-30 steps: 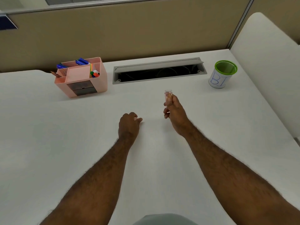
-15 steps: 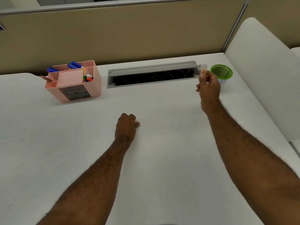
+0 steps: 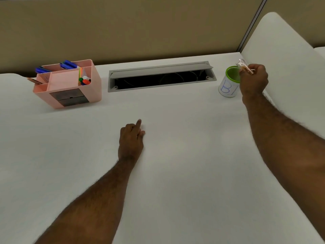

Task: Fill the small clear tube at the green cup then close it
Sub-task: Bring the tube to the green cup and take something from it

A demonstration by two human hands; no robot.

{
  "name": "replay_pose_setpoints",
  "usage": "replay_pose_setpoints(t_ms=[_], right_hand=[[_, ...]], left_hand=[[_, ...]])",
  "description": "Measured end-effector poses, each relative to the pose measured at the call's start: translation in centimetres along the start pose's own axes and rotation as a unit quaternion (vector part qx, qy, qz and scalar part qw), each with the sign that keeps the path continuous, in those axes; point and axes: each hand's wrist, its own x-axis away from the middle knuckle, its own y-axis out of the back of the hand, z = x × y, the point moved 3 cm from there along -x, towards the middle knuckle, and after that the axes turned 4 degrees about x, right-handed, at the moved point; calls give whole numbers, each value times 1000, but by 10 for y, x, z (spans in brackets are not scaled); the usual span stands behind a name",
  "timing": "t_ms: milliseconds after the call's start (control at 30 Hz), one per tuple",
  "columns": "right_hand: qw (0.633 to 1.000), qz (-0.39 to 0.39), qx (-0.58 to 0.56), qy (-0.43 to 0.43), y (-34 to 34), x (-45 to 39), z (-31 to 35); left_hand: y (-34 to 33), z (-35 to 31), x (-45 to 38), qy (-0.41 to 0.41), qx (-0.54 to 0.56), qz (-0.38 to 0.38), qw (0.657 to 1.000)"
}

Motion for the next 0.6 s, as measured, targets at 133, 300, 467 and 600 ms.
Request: replay_pose_setpoints(t_ms=[133,300,467,600], right_hand=[[993,43,107,39,0,-14,-5],[970,108,209,64,-2,-30,-9],[946,130,275,113,-2,-33,-5],[954,107,256,116,1,-28,-1]], left_hand=[[-1,2,-1,20,15,-2,1000],[-1,3,-1,22,16,-2,1000],[-1,2,-1,21,16,-4,1000],[-3,4,-1,20,15,1,1000]])
